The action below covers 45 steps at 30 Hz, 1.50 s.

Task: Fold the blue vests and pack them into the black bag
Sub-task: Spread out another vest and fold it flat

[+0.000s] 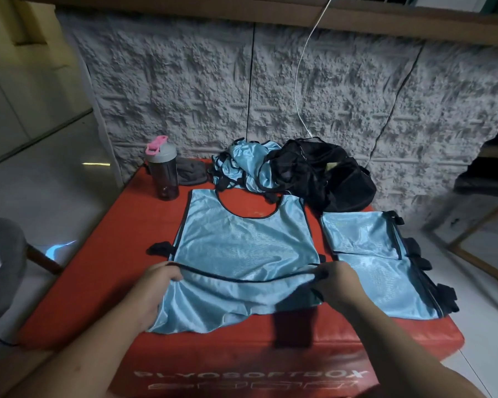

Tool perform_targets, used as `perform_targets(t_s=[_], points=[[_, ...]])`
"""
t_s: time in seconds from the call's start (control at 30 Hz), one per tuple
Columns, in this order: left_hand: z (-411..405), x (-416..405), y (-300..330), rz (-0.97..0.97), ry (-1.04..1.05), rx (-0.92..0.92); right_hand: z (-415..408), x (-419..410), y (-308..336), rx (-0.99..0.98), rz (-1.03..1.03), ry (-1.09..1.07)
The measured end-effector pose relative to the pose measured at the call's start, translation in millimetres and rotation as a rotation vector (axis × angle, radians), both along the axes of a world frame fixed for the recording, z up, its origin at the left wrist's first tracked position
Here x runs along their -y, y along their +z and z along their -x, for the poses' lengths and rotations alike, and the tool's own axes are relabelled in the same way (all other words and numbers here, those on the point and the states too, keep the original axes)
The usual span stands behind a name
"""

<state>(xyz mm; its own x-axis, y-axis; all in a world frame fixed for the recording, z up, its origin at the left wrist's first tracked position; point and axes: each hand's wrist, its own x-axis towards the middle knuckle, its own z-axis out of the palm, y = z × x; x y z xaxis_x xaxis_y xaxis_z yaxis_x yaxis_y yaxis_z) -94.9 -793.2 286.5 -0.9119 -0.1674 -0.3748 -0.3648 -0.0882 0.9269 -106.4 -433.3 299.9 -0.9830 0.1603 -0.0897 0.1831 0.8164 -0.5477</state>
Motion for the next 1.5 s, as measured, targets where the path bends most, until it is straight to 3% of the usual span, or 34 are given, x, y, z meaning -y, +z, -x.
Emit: perform_targets(t_s=[0.17,0.43,0.73,0.8,0.97,1.2,1.5], points=[[3.1,11.4,4.2,-0.022,0.056,-0.077,6.8,-8.6,-0.7,-0.21,0.042,-0.026],[-8.6,12.1,21.7,-0.049,0.008,-0.177,-10.4,-14.6,13.9,-0.2,0.433,-0.071],[-17.7,28.6,72.3,0.201,-0.142,-0.303,-40.0,-10.0,62.4,-0.282,0.597,-0.085],[-22.7,33.3,82.3,0.281,-0.167,-0.335,-47.3,-10.3,75.3,-0.292,0.559,-0.056],[-33.4,46.5,101.0,0.606,-0.276,-0.426,-56.1,-22.3,96.8,-0.262,0.231,0.027],[-54.4,68.2,115.6,0.951,-0.536,-0.313,-76.0,-32.9,107.9,-0.198,0.018,0.112],[-70.8,67.2,135.2,1.22,-0.455,-0.311,-91.0,-18.3,110.3,-0.207,-0.116,0.048]])
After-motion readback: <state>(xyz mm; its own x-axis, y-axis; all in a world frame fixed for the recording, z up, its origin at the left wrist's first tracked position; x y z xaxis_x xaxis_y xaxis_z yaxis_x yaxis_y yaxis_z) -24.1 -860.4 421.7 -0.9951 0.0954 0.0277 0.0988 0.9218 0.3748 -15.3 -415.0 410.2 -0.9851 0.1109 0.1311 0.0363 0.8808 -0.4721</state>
